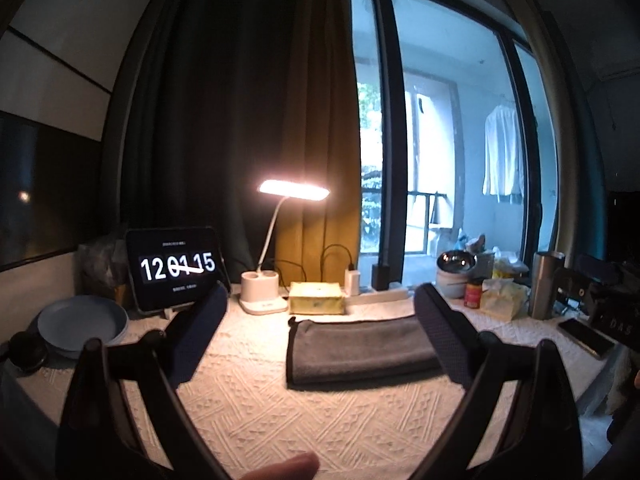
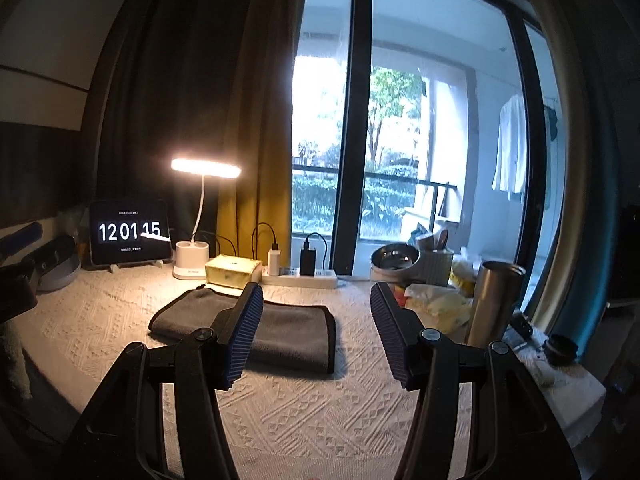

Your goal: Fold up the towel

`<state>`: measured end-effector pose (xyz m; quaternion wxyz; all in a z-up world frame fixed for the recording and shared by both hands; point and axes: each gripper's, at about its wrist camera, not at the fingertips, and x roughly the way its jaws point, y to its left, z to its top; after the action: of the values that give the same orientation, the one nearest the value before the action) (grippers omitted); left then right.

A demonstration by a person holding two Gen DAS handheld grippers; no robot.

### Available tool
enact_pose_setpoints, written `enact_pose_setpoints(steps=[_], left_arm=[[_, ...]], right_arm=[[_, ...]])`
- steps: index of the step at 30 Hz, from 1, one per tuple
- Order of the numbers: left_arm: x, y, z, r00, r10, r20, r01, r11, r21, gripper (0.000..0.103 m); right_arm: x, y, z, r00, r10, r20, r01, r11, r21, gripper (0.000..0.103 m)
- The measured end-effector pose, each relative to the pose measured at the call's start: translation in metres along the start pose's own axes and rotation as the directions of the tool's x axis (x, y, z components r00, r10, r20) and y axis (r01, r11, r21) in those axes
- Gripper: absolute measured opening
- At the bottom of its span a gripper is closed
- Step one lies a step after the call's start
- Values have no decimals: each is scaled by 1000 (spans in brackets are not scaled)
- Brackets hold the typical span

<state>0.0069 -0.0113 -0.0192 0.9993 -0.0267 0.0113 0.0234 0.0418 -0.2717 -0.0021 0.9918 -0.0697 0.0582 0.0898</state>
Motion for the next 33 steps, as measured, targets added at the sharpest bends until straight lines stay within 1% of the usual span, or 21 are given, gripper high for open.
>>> enact_pose_setpoints(steps=[4, 7, 16, 33], left_arm=[[-8, 2, 4, 998, 33, 56, -33, 999, -5, 95], [-12, 2, 4, 996, 45, 77, -45, 999, -3, 95], [-9, 2, 4, 998, 40, 55, -39, 999, -5, 96], [-7, 1, 2, 998, 44, 43, -44, 999, -12, 96]], right_arm=[[-5, -1, 2, 1000, -3, 31, 3, 1000, 3, 59], [-8, -1, 3, 999, -6, 50, 6, 1000, 6, 59], [-2, -1, 1, 1000, 1, 16, -1, 1000, 10, 59], [0, -1, 0, 1000, 4, 12, -4, 1000, 13, 59]])
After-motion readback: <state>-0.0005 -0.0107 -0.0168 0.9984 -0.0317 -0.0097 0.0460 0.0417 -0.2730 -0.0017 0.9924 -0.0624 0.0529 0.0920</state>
